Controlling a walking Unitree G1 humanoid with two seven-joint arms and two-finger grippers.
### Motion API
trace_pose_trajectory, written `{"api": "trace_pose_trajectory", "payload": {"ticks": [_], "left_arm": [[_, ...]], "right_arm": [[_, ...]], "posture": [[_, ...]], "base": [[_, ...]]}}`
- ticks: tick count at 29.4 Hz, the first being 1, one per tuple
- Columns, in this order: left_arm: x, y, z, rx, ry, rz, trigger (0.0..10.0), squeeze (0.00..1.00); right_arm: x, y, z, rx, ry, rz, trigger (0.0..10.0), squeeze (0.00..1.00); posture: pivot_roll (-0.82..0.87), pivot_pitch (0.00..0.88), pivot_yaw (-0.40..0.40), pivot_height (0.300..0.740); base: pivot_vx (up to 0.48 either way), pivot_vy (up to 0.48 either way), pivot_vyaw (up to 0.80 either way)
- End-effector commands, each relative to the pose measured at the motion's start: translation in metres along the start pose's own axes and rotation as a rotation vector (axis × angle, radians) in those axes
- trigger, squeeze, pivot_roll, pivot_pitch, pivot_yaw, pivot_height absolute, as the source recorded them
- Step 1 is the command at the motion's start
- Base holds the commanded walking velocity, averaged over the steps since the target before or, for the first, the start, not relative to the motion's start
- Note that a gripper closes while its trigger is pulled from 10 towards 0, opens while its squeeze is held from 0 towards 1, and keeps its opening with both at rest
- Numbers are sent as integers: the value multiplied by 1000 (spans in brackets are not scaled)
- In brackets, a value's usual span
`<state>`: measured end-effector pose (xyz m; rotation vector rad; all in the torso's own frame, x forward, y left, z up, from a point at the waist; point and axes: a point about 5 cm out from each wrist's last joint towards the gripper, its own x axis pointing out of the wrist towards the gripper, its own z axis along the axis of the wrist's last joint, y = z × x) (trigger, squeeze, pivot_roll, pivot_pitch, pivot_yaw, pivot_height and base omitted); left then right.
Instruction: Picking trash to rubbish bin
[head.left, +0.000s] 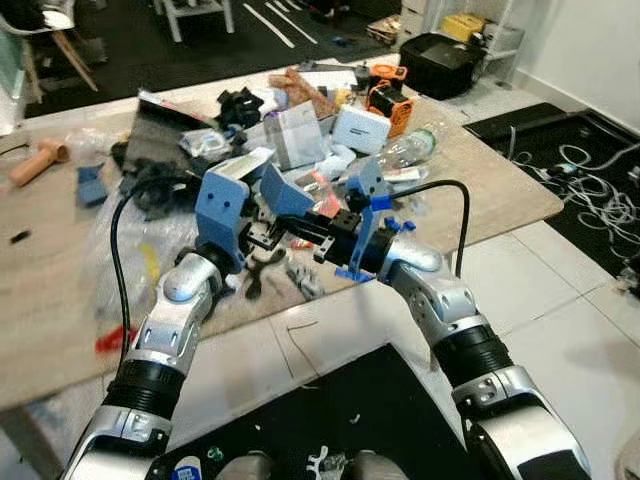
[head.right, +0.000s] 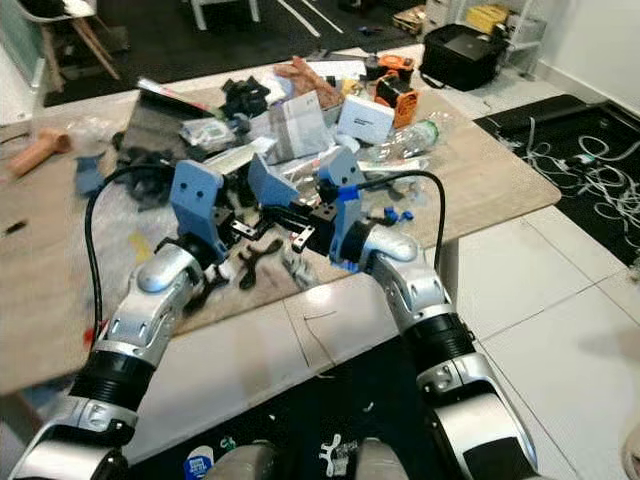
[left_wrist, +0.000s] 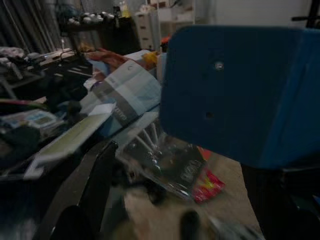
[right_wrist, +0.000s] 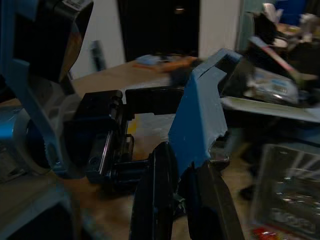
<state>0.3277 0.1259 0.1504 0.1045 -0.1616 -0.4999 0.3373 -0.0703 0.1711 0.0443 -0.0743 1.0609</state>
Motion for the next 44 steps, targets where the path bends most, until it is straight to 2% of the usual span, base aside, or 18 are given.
{"api": "trace_pose_trajectory", "payload": {"ticks": [1,11,44], "left_arm": [[4,-3,3,4,-21,-19,10000,0],[7,-5,-2,60,30,-27,10000,0],[10,-3,-5,69,34,-17,10000,0]], "right_arm": [[2,1,-4,5,19,5,10000,0],[3,1,-6,2,22,11,10000,0],[4,-3,-7,19,19,7,10000,0]], "posture": [[-44,0,0,740],[-46,0,-1,740],[-36,0,-5,740]], "base": [[-311,0,0],[-58,0,0],[0,0,0]]}}
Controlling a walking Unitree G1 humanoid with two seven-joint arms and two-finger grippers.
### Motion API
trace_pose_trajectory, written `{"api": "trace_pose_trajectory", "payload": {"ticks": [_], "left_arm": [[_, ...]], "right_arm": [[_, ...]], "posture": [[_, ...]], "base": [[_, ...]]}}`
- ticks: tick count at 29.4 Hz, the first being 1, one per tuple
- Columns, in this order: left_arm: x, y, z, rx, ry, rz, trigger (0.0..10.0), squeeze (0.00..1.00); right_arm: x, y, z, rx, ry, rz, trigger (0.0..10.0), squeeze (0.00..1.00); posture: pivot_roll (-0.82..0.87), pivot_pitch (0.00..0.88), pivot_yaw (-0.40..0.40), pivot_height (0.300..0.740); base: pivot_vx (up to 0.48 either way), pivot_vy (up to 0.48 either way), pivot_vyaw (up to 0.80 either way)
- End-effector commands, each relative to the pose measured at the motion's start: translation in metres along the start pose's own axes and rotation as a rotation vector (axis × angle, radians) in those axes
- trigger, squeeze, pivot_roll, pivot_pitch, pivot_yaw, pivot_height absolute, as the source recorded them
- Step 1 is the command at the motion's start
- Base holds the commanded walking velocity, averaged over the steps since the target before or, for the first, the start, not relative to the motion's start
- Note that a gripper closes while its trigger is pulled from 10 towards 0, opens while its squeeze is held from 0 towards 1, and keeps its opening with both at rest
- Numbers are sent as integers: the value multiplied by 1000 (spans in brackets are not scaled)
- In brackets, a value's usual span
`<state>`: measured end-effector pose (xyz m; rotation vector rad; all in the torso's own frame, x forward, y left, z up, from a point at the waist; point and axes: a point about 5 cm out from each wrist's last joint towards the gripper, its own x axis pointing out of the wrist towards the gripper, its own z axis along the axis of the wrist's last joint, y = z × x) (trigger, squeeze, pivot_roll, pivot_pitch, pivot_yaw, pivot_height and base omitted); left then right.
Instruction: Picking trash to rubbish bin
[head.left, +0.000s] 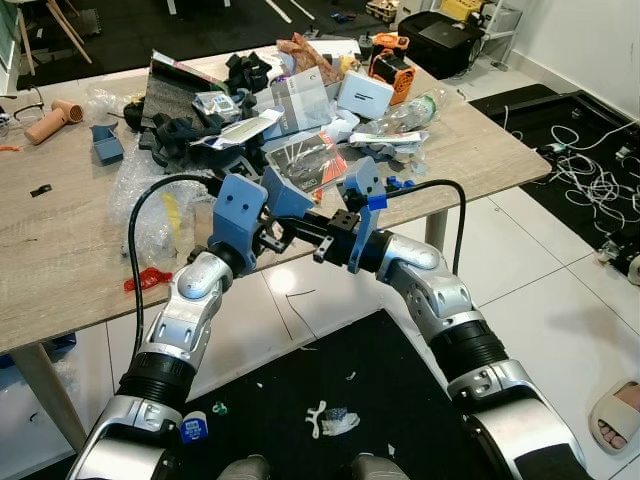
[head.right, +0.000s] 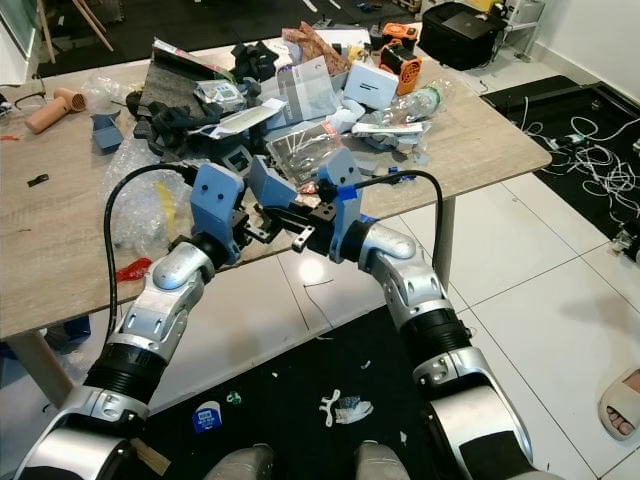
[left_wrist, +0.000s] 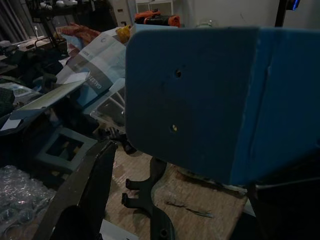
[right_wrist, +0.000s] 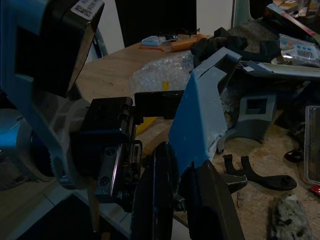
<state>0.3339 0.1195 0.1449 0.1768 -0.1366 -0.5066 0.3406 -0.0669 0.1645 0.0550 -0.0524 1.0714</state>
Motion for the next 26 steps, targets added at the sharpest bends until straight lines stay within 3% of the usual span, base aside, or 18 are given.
{"api": "trace_pose_trajectory", "payload": {"ticks": [1,26], "left_arm": [[2,0,1,7,-7,-2,10000,0],[1,-3,-4,-7,-4,0,10000,0]], "right_arm": [[0,-2,-1,-1,7,-2,10000,0],[-1,-1,-7,21,23,8,10000,0]], "posture": [[-32,0,-7,740],[-39,0,-3,740]], "base": [[0,0,0],[0,0,0]]}}
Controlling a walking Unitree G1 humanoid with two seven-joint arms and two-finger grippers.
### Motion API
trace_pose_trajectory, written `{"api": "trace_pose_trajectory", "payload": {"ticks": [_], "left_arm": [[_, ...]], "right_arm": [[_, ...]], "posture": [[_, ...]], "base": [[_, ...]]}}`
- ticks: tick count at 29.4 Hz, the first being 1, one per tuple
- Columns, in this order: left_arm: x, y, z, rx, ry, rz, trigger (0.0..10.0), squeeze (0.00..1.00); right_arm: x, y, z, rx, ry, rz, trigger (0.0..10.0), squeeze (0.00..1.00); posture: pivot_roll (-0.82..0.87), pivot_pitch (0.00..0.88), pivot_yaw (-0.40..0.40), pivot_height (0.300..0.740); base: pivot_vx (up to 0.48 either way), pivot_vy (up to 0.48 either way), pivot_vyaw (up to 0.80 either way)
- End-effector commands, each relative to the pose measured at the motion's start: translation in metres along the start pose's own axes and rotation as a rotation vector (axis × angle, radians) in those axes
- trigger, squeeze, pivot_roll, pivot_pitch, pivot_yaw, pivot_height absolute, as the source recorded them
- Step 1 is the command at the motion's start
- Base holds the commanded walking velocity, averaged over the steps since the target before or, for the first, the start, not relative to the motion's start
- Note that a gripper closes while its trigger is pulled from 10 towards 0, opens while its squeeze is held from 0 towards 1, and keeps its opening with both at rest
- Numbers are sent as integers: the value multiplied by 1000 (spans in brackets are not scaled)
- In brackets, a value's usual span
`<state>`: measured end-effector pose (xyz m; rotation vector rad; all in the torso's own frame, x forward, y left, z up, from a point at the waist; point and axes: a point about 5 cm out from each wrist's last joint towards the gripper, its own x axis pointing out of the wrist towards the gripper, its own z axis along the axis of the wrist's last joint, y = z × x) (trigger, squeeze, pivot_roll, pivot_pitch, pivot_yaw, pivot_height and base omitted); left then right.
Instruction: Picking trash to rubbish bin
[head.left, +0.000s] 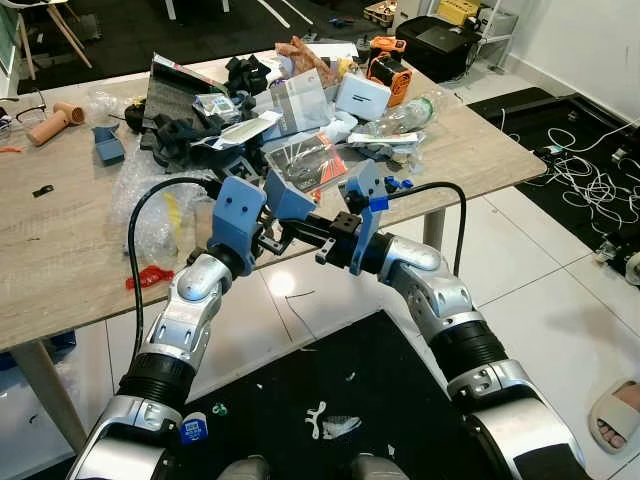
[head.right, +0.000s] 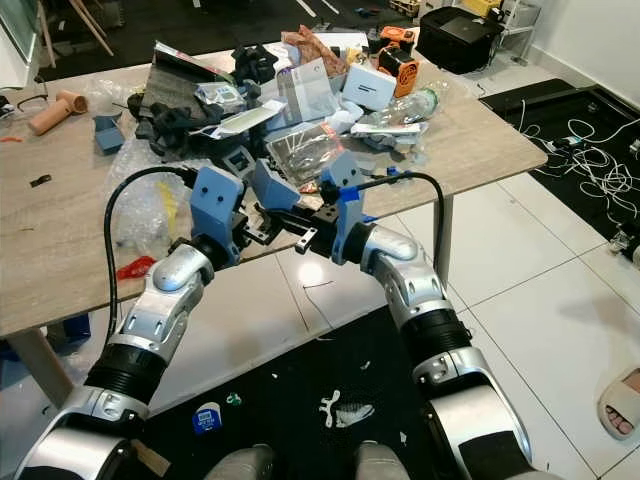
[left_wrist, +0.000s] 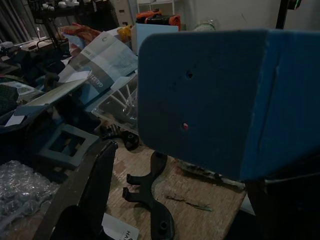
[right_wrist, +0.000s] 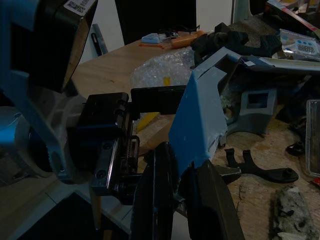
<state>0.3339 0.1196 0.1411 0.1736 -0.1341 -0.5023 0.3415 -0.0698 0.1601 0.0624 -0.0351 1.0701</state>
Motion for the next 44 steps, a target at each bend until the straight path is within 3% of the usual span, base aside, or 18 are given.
{"api": "trace_pose_trajectory", "payload": {"ticks": [1,12,26,44], "left_arm": [[1,-3,-1,-4,-6,-5,10000,0],[4,-5,0,-16,-20,4,10000,0],[-7,10,2,-21,-34,16,10000,0],[-6,11,4,-38,-44,16,10000,0]], "right_arm": [[1,1,-3,9,12,10,10000,0],[-2,-3,-2,13,15,4,10000,0],[8,3,1,-3,-28,-31,10000,0],[9,2,2,-12,-21,-37,10000,0]], "posture": [[-41,0,-2,740],[-62,0,-4,740],[-41,0,85,740],[-38,0,67,740]], "base": [[0,0,0],[0,0,0],[0,0,0],[0,0,0]]}}
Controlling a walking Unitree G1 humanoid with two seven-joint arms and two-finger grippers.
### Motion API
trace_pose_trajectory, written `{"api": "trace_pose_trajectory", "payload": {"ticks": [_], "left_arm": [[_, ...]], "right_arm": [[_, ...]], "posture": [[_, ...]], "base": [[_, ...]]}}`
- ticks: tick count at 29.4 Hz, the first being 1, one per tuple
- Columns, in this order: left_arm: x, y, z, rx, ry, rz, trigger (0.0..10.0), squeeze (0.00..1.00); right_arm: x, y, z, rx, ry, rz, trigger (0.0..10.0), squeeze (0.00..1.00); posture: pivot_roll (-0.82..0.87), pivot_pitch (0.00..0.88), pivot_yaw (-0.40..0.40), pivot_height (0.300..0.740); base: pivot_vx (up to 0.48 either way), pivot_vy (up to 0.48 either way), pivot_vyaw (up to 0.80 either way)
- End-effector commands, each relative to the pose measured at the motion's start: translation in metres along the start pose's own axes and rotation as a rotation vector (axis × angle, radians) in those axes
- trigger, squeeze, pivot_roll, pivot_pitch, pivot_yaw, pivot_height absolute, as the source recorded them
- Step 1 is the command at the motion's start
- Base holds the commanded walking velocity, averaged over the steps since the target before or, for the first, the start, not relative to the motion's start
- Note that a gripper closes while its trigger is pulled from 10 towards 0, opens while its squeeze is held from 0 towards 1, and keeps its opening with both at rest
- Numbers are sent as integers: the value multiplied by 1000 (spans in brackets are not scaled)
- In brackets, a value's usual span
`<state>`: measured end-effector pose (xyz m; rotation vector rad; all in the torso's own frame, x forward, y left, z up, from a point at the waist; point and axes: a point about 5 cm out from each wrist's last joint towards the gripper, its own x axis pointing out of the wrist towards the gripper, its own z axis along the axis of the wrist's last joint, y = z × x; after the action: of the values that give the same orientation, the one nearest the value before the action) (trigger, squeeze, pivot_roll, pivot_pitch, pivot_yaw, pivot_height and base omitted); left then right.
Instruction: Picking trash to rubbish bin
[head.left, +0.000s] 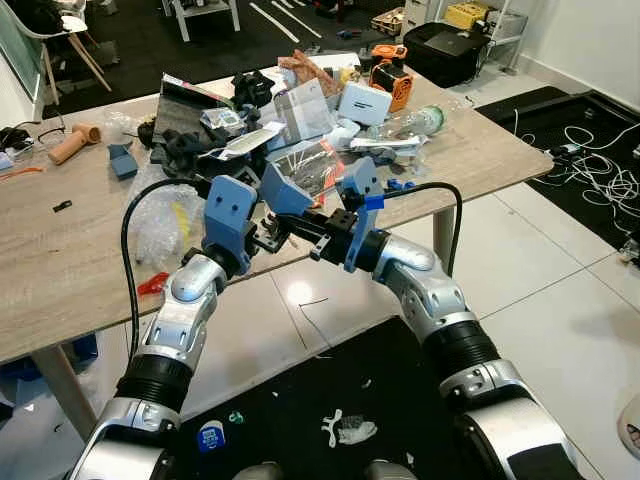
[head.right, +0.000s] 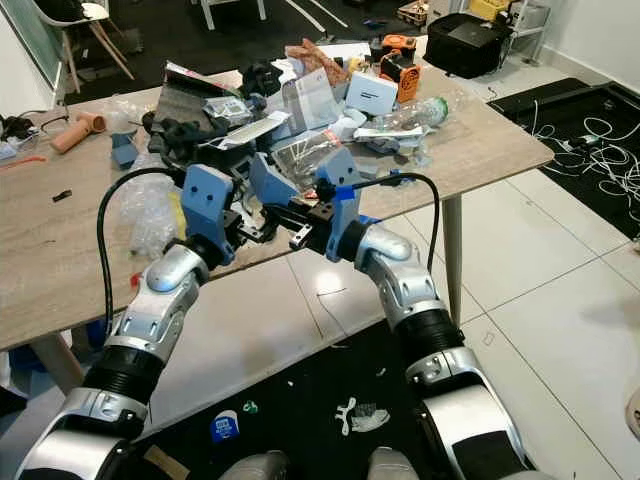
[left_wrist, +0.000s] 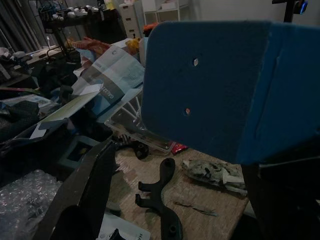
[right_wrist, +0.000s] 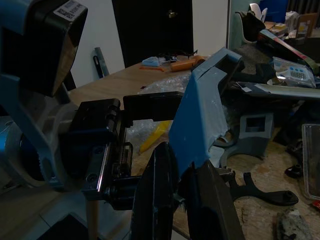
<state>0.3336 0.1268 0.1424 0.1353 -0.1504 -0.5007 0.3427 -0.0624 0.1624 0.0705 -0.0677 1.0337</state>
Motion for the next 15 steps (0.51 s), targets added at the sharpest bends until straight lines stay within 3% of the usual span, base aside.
{"api": "trace_pose_trajectory", "payload": {"ticks": [1,15], "left_arm": [[-2,5,4,-6,-20,10,10000,0],[4,2,5,-12,-29,5,10000,0]], "right_arm": [[2,-1,0,-1,10,-3,10000,0],[-1,-6,0,4,15,-13,10000,0]], "posture": [[-35,0,57,740],[-29,0,17,740]], "base": [[0,0,0],[0,0,0]]}}
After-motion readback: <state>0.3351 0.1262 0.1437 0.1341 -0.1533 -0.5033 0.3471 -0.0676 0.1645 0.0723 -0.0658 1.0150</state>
